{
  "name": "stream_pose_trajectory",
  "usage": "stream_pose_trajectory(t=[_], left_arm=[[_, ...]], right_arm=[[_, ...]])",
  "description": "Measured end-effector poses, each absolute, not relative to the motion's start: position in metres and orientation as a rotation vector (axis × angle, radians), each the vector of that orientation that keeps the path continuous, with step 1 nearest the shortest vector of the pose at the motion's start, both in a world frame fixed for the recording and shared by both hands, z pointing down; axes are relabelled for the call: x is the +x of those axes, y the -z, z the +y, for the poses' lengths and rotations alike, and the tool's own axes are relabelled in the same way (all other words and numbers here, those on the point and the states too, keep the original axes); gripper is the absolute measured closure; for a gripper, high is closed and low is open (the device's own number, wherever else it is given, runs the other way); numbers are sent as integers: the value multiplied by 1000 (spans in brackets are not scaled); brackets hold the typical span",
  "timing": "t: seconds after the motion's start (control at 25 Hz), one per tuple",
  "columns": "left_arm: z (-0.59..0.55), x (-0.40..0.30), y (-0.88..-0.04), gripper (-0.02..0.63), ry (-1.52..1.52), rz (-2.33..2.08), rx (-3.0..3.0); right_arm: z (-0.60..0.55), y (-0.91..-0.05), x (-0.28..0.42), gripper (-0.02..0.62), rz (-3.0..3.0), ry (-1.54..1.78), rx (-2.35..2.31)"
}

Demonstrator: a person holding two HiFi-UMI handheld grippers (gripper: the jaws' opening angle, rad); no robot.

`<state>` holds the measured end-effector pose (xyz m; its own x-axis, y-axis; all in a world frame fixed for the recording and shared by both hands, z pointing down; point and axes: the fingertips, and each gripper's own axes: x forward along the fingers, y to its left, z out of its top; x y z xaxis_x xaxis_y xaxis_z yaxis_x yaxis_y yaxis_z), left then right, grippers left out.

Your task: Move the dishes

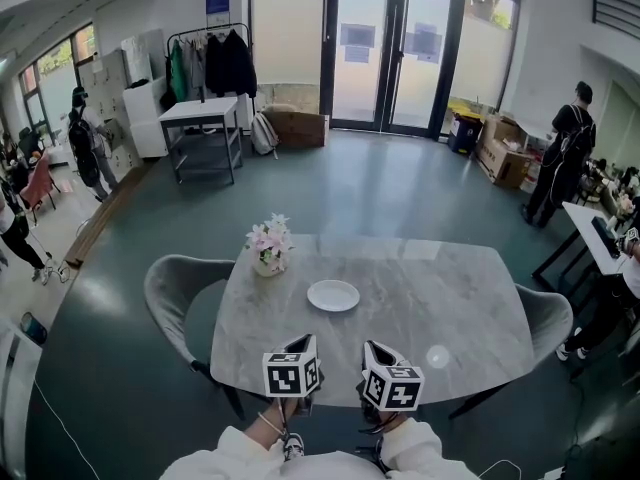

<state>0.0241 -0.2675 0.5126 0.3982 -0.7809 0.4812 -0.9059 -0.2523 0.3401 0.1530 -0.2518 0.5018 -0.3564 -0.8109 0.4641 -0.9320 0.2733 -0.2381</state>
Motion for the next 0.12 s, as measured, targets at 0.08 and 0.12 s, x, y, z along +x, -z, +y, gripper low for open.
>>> stream_pose_trajectory(t=[0.08, 0.12], left_arm=[[-268, 22, -514, 594, -288, -1431, 2092], [-269, 22, -514, 594, -288, -1430, 2093]], right_arm=[[-252, -503, 151, 538, -2293, -704, 1613], [-253, -504, 150, 538, -2292, -707, 1614]])
